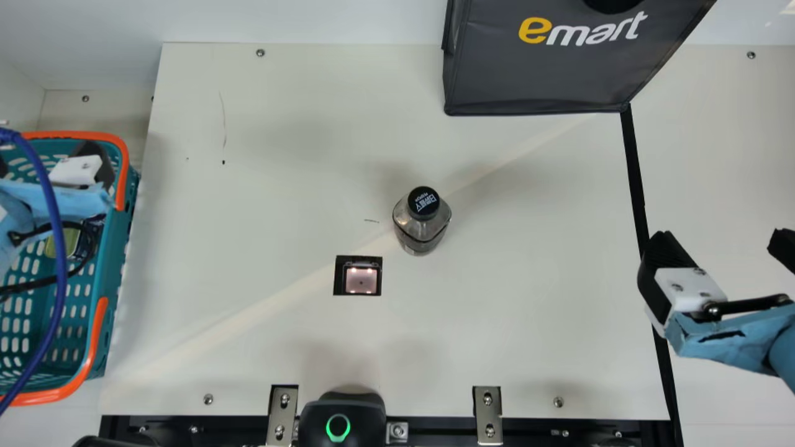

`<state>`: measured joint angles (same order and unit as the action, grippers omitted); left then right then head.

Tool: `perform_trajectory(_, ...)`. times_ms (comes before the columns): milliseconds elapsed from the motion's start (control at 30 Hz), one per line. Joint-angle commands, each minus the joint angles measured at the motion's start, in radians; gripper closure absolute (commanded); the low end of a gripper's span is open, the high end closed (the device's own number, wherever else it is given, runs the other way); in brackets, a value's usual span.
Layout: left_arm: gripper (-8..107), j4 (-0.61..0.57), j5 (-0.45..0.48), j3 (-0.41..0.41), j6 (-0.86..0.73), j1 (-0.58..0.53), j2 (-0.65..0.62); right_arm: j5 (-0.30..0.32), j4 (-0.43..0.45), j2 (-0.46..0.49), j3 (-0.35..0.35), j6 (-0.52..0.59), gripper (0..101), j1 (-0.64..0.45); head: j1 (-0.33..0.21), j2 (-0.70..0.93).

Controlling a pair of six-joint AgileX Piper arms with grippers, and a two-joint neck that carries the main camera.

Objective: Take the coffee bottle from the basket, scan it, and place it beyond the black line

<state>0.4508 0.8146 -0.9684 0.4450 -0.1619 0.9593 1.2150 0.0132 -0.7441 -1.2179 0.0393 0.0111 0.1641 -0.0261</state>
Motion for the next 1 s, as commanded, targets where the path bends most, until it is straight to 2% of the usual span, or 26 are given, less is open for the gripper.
perform_trajectory(0,9,0.000,0.000,0.000,0.000,0.000,0.000,0.000,0.000,0.000,0.000,0.000,10,0.000,-0.026,-0.001)
perform_trajectory(400,9,0.000,0.000,0.000,0.000,0.000,0.000,-0.001,-0.029,-0.031,-0.026,0.006,10,0.013,-0.026,-0.001)
perform_trajectory(733,9,0.000,0.000,0.000,0.000,0.000,0.000,0.001,-0.154,-0.112,-0.058,0.106,10,-0.039,-0.026,-0.001)
perform_trajectory(967,9,0.000,0.000,0.000,0.000,0.000,0.000,0.005,-0.235,-0.154,-0.051,0.200,10,-0.080,-0.026,-0.001)
